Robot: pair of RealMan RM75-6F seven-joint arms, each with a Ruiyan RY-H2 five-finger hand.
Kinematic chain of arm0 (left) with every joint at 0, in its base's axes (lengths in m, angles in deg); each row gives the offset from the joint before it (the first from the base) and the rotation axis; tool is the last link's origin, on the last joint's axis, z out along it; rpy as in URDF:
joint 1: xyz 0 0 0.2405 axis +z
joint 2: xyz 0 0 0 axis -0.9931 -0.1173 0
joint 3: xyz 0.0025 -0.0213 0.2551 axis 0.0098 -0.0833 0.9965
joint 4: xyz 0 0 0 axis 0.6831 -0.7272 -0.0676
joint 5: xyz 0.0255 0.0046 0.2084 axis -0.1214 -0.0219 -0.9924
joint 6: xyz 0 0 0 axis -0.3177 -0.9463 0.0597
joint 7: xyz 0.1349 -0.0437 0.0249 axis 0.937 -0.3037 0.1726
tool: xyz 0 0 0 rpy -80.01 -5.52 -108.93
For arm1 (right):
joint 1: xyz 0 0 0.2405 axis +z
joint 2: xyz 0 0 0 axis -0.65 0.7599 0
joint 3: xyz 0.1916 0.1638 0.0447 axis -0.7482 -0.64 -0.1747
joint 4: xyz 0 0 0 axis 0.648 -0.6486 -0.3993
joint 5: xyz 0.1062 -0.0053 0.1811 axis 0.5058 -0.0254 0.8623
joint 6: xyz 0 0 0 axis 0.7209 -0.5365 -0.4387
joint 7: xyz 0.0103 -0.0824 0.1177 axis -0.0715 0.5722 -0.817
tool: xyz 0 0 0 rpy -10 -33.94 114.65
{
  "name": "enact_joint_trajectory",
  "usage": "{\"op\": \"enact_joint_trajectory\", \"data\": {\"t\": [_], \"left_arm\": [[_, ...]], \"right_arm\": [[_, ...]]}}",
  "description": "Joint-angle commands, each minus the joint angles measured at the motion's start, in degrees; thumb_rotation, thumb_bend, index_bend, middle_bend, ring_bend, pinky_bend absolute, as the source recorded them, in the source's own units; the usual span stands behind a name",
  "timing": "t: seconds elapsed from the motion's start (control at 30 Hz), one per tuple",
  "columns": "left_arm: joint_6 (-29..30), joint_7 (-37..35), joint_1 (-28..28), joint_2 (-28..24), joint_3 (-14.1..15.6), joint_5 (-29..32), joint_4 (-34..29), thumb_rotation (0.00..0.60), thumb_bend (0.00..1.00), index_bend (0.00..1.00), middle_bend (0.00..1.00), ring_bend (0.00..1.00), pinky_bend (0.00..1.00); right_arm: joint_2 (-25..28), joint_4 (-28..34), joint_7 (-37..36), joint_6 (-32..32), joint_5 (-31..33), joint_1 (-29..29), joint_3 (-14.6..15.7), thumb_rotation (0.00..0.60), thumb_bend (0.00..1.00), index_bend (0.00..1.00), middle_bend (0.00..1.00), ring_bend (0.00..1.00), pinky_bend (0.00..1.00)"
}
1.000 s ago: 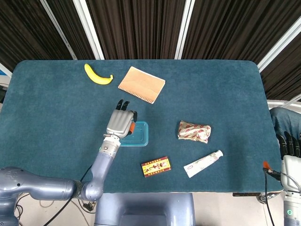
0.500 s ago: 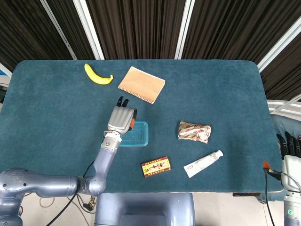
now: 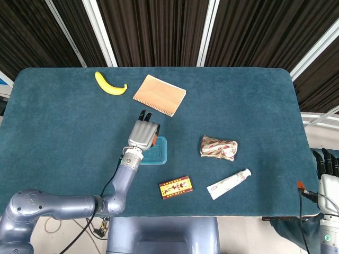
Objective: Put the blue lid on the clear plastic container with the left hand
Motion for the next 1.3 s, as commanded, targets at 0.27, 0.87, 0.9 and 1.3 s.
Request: {"op": "enact_joint_trajectory", "data": {"t": [0.27,0.87,0.9,1.3], "left_arm": [[-1.34,1.17,-1.54,3.55,-0.76,-0.12,4.68,0.6,0.53,0.59,0.51,0.1,0.02],[-2.55,3.1,-2.14,7.68,-0.36,-1.51,9.47,0.6,0.53,0.58,0.5,0.1,0.02],[-2.55,3.19,-2.12,7.84,-0.34,-1.51,9.64,0.6,0.53,0.58,0.5,0.1,0.02],[-3.16,4.25,-1.74,9.99,0.47,-3.12,12.53,0.6,0.53,0.58,0.49,0.1,0.02]], "right_arm": [[0.16,0.27,-0.19,0.19,0.61,-0.01,-0.21,0.6,0.3,0.12,0.03,0.03,0.0],[0.21,0.38,0.08,0.16,0.98,-0.02,-0.28,0.6,0.3,0.12,0.03,0.03,0.0],[0.22,0.38,0.1,0.18,1.0,-0.02,-0.28,0.6,0.3,0.12,0.03,0.03,0.0],[0.28,0.43,0.12,0.22,1.12,-0.01,-0.29,0.6,0.3,0.12,0.03,0.03,0.0]]}}
